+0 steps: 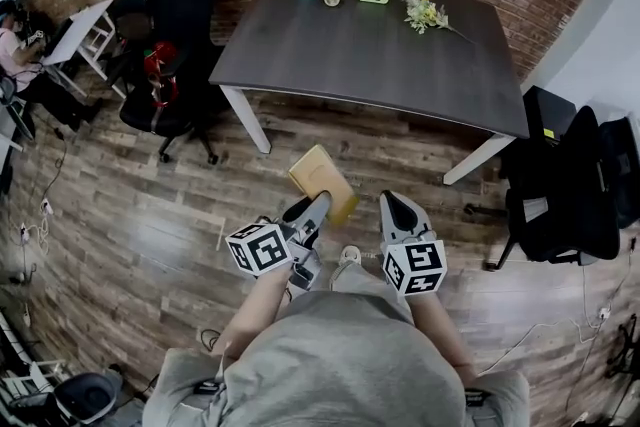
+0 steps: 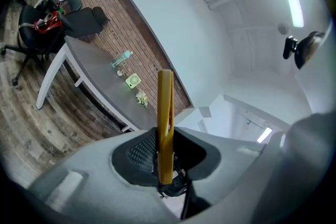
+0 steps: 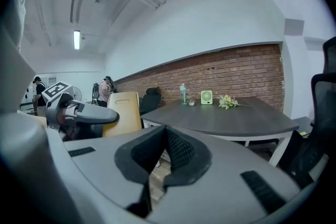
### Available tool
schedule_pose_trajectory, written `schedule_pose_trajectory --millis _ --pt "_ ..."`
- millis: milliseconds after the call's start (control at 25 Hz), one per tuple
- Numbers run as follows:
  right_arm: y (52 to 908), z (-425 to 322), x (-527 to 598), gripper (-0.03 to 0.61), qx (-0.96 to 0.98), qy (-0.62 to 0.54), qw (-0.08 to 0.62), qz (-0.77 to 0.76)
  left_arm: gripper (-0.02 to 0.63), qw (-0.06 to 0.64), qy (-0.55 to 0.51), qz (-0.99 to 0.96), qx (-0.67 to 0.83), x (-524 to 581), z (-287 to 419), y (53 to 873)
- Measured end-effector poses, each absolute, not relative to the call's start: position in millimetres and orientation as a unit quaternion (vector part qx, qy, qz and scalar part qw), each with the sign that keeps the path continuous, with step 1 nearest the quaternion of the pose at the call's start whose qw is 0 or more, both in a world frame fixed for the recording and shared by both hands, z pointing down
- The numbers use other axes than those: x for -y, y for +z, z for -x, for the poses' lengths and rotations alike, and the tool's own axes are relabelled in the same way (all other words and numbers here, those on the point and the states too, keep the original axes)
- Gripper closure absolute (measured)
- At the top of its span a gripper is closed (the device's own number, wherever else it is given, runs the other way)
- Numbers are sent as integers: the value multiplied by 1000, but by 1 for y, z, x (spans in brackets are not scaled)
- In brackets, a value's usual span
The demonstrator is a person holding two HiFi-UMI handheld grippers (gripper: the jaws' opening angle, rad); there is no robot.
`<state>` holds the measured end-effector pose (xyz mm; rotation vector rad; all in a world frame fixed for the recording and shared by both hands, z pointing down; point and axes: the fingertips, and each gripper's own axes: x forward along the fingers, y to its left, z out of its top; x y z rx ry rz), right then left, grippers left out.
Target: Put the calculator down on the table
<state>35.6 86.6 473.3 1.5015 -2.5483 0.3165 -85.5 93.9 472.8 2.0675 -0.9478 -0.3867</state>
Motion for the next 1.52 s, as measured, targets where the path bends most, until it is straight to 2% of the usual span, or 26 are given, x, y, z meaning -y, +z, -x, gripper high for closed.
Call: schedule_pose_trajectory --millis 720,1520 --pt "468 -77 43 577 868 98 82 -480 525 394 -178 -813 391 33 44 461" --pt "478 -90 93 577 872 109 86 -470 525 401 -175 -801 409 88 39 472"
